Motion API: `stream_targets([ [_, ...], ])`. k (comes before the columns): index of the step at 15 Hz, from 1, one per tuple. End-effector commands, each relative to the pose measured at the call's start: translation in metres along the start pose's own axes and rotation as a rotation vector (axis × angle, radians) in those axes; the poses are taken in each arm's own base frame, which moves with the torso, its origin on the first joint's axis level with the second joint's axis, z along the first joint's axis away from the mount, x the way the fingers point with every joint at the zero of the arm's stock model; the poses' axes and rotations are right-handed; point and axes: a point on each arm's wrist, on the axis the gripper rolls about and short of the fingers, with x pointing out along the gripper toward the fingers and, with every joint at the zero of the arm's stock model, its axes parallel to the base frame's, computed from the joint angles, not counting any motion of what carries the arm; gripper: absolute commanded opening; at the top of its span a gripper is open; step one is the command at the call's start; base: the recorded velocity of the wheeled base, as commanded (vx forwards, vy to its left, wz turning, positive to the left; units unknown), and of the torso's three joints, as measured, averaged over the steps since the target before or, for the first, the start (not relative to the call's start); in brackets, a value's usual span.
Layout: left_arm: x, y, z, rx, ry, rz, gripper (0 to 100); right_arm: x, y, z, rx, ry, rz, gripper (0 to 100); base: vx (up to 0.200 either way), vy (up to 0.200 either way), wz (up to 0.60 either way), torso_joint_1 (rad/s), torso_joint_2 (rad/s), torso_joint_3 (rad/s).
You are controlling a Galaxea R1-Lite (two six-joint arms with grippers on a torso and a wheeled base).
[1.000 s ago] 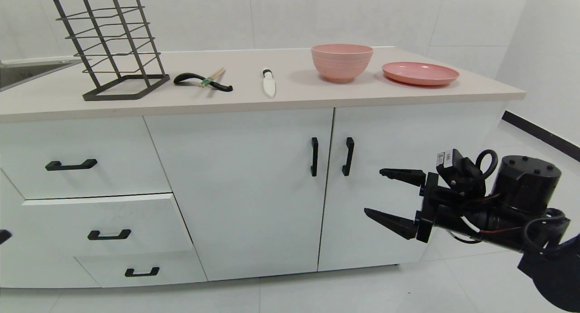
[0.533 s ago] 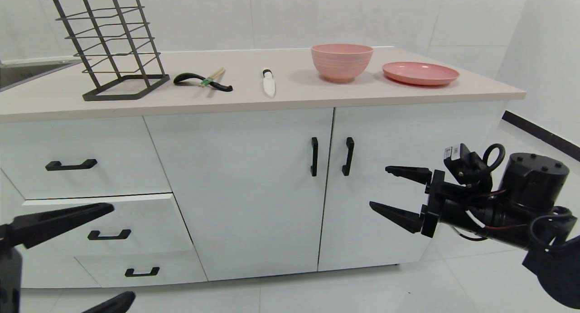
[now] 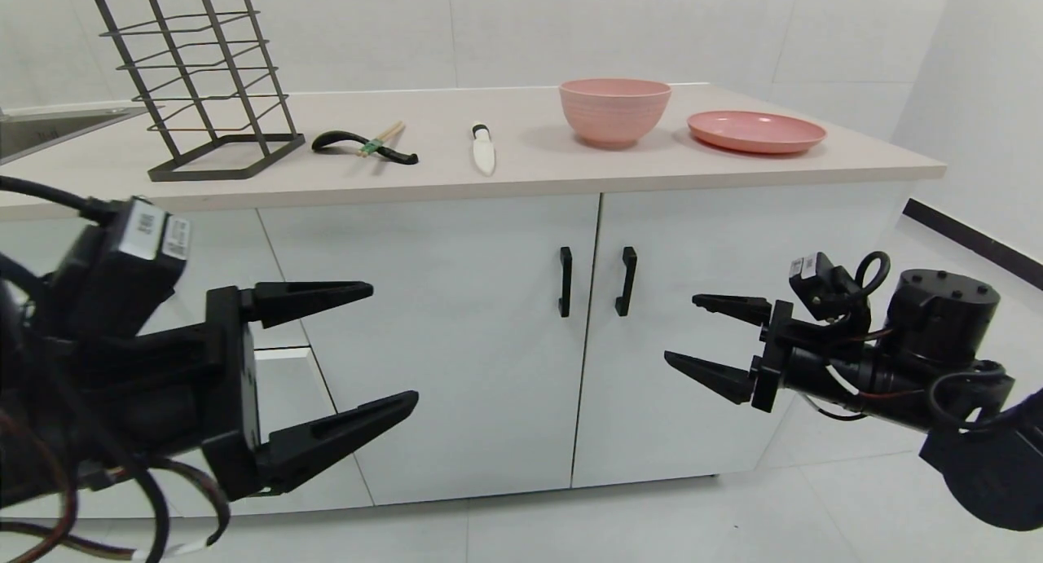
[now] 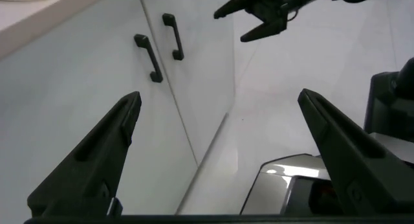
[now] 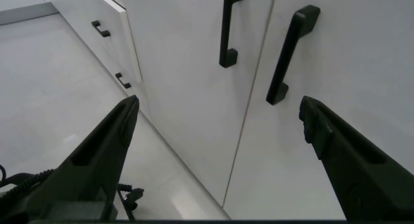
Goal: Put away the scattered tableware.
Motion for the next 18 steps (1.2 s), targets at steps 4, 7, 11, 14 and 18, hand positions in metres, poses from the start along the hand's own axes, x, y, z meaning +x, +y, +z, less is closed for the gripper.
stream_targets([
  [4, 0.057, 0.020, -0.028, -0.127, 0.026, -0.067, 100, 0.031, -0.027, -0.006, -0.019, -0.032, 0.061, 100, 0.000, 0.000, 0.00, 0.000, 0.00, 0.000],
  [7, 0.082, 0.022, -0.032, -0.138, -0.006, -0.130, 100, 0.041, -0.040, -0.009, -0.033, -0.051, 0.091, 100, 0.000, 0.000, 0.00, 0.000, 0.00, 0.000],
  [11, 0.127, 0.013, -0.024, -0.109, -0.032, -0.226, 100, 0.052, -0.069, -0.017, -0.055, -0.081, 0.140, 100, 0.000, 0.000, 0.00, 0.000, 0.00, 0.000],
  [14, 0.145, 0.017, -0.019, -0.090, -0.040, -0.231, 100, 0.054, -0.078, -0.021, -0.079, -0.105, 0.188, 100, 0.000, 0.000, 0.00, 0.000, 0.00, 0.000],
  [18, 0.166, 0.023, -0.031, -0.004, -0.001, -0.237, 100, 0.069, -0.073, -0.031, -0.084, -0.109, 0.221, 100, 0.000, 0.000, 0.00, 0.000, 0.00, 0.000],
])
